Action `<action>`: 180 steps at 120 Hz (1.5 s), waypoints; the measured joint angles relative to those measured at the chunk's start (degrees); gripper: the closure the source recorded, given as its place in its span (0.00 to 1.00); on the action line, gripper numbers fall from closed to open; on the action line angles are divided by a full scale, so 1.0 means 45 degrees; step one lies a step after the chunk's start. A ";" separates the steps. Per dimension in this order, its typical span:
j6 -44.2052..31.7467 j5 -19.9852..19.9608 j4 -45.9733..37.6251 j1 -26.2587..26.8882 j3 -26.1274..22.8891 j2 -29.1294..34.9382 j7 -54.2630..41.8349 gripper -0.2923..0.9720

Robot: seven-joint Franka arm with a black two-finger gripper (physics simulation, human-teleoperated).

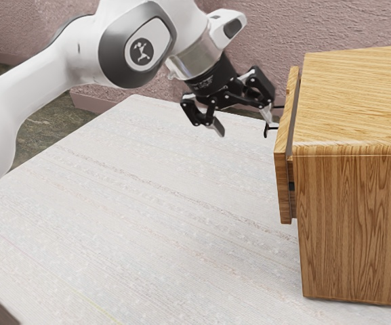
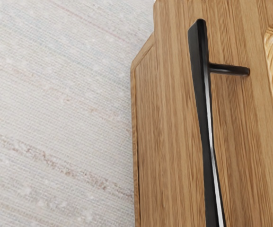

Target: Pull the drawer handle with one arm to open the drawer

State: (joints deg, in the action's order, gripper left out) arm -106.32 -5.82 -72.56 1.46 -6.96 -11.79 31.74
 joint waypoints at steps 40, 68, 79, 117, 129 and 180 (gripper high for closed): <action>-0.0396 0.0057 -0.0212 -0.0033 0.0210 -0.0121 0.0023 0.23; -0.1088 0.0375 -0.0671 -0.0042 0.0248 -0.0056 0.0027 0.23; -0.1273 0.0475 -0.1001 -0.0069 0.0257 0.0094 0.0033 0.23; -0.1579 0.0840 -0.2283 -0.0515 0.0400 0.1168 0.0052 0.23; -0.1693 0.0955 -0.2715 -0.0501 0.0535 0.1518 0.0058 0.23; -0.1940 0.1073 -0.3616 -0.1135 0.0646 0.2559 0.0074 0.23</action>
State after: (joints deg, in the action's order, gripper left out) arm -115.05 -1.00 -88.83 -3.65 -4.05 -0.27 32.08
